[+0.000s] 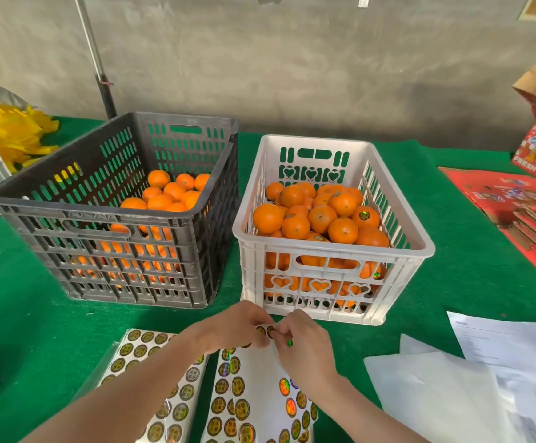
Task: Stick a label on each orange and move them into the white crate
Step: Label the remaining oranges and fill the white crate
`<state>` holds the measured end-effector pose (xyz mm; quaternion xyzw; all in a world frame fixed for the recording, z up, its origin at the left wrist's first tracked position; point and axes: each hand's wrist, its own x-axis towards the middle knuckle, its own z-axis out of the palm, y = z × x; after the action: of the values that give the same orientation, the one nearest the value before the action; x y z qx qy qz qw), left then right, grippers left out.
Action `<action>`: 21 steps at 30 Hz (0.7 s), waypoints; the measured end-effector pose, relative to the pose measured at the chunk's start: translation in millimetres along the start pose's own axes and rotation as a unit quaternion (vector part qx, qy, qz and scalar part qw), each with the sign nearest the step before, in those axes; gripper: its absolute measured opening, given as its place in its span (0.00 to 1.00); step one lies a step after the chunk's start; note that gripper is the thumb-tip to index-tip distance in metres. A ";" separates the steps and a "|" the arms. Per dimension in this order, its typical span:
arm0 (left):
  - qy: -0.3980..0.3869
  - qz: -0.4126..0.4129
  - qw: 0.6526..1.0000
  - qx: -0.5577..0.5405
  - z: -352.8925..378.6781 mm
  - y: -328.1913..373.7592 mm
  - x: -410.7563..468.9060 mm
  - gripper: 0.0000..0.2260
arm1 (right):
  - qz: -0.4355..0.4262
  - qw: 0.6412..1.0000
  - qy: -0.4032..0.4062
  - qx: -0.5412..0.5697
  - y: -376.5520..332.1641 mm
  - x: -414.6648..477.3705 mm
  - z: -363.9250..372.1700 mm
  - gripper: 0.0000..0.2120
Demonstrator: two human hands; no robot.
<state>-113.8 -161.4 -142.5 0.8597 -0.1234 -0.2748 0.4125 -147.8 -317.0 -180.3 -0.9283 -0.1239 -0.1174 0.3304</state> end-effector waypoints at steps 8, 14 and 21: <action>-0.085 -0.025 0.992 0.089 -11.2 -5.6 3.9 0.09 | -0.033 0.988 0.023 0.147 -17.5 10.5 -15.8 0.07; -0.080 0.005 0.965 0.249 -2.2 -8.7 7.6 0.23 | -0.112 0.965 0.056 0.230 -76.6 49.7 -32.8 0.03; 0.383 0.216 0.881 0.172 -96.0 -15.7 -56.2 0.05 | -0.249 0.935 0.126 0.219 -155.8 141.4 -29.3 0.11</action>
<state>-105.0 -65.3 -85.1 0.9071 -0.1838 0.1978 0.3229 -66.5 -197.3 -24.8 -0.7502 -0.3310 -0.2815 0.4985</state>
